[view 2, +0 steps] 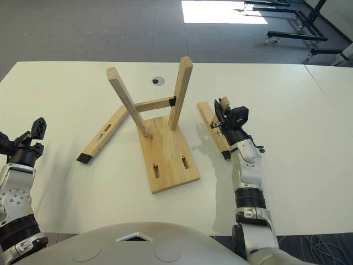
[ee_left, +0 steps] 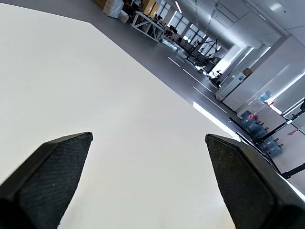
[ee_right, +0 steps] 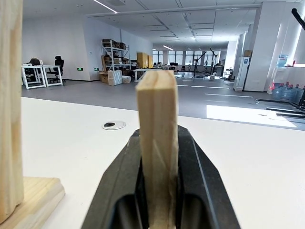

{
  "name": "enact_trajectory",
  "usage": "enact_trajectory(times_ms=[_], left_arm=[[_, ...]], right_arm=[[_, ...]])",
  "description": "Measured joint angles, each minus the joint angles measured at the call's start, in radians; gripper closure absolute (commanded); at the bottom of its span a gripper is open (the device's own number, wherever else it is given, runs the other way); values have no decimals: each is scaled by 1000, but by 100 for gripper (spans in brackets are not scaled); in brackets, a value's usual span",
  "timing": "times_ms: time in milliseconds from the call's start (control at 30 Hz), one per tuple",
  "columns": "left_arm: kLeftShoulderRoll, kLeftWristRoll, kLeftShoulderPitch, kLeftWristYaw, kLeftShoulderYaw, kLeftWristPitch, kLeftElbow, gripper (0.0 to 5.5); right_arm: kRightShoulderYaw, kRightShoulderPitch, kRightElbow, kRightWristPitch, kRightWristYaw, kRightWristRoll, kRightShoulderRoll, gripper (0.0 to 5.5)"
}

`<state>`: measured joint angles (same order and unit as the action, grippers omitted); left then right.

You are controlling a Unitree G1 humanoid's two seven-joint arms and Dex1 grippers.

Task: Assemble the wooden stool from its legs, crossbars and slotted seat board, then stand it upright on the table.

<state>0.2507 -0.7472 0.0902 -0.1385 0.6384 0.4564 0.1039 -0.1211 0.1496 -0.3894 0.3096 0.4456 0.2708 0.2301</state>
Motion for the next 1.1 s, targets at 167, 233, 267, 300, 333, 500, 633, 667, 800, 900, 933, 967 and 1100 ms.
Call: enact_trajectory(times_ms=[167, 233, 267, 300, 333, 500, 633, 667, 800, 900, 933, 967, 1100], left_arm=[[4, 14, -18, 2, -13, -3, 2, 116], [3, 15, -16, 12, -13, -3, 9, 116], [3, 15, -15, 17, -13, -3, 12, 116], [3, 15, -15, 22, -13, -3, 12, 116], [3, 15, -15, 23, -14, -3, 13, 116], [3, 14, -15, 32, -14, -3, 34, 116], [2, 15, -15, 33, -13, -8, 37, 116], [2, 15, -14, 33, -14, -10, 37, 116], [2, 16, -14, 32, -16, -14, 37, 116], [2, 16, -14, 32, -17, -19, 36, 116], [2, 16, -13, 32, -17, -20, 36, 116], [2, 16, -13, 32, -17, -22, 36, 116], [2, 19, -12, 29, -20, -28, 34, 116]], right_arm=[[-4, 112, -97, -52, -19, 9, -15, 510], [-3, 138, -77, -128, -28, 15, -16, 510], [1, 146, -59, -168, -35, 16, -15, 510], [7, 152, -40, -195, -43, 12, -14, 510], [14, 155, -27, -213, -51, 2, -12, 510], [79, 158, 15, -231, -96, -116, 9, 510], [74, 158, 3, -216, -103, -122, 10, 510], [66, 158, -3, -216, -101, -111, 10, 510], [-1, 164, -42, -222, -77, -34, 9, 510], [-42, 168, -80, -217, -58, 9, 9, 510], [-44, 167, -87, -208, -53, 9, 8, 510], [-44, 164, -97, -186, -49, 9, 7, 510], [-30, 118, -103, -76, -48, -19, 1, 510]])
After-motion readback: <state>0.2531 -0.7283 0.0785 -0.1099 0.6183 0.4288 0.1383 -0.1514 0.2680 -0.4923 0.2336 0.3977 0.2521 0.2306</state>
